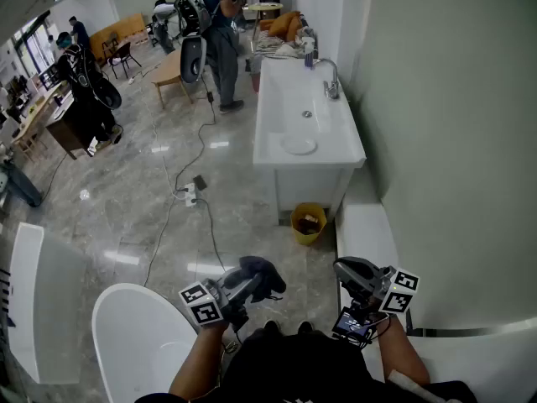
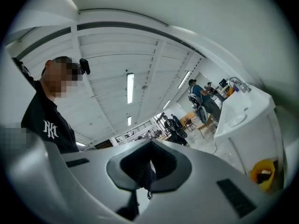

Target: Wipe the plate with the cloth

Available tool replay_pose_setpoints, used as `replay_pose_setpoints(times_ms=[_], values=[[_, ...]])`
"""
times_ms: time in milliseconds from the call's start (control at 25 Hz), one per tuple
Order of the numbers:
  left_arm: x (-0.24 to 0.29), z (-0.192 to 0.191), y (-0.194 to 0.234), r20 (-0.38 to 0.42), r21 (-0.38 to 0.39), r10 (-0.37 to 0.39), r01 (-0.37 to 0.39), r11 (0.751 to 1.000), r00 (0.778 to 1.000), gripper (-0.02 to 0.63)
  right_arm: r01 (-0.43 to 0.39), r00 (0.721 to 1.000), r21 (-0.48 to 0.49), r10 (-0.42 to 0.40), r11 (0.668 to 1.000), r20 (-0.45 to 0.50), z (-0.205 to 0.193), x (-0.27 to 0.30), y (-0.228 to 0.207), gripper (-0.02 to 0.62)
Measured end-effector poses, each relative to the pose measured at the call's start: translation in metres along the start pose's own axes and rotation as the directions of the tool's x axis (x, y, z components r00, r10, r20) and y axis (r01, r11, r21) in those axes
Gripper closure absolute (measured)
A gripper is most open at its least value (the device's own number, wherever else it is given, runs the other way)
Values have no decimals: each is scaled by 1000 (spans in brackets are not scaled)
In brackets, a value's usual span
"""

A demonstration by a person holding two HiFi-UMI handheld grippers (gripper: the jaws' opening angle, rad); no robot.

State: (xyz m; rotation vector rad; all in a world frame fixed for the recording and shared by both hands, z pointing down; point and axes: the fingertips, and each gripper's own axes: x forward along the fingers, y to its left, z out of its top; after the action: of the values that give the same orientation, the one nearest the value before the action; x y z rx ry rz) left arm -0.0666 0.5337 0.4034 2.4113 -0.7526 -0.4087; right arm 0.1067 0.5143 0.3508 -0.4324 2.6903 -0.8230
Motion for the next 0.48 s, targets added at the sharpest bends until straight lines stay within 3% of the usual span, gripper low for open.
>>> replay_pose_setpoints(times_ms=[480], values=[[9,-9,-9,11,-2,11,-11,1000,1000,541,-17,1000,5,17,1000,20,8,-17,-1,591]])
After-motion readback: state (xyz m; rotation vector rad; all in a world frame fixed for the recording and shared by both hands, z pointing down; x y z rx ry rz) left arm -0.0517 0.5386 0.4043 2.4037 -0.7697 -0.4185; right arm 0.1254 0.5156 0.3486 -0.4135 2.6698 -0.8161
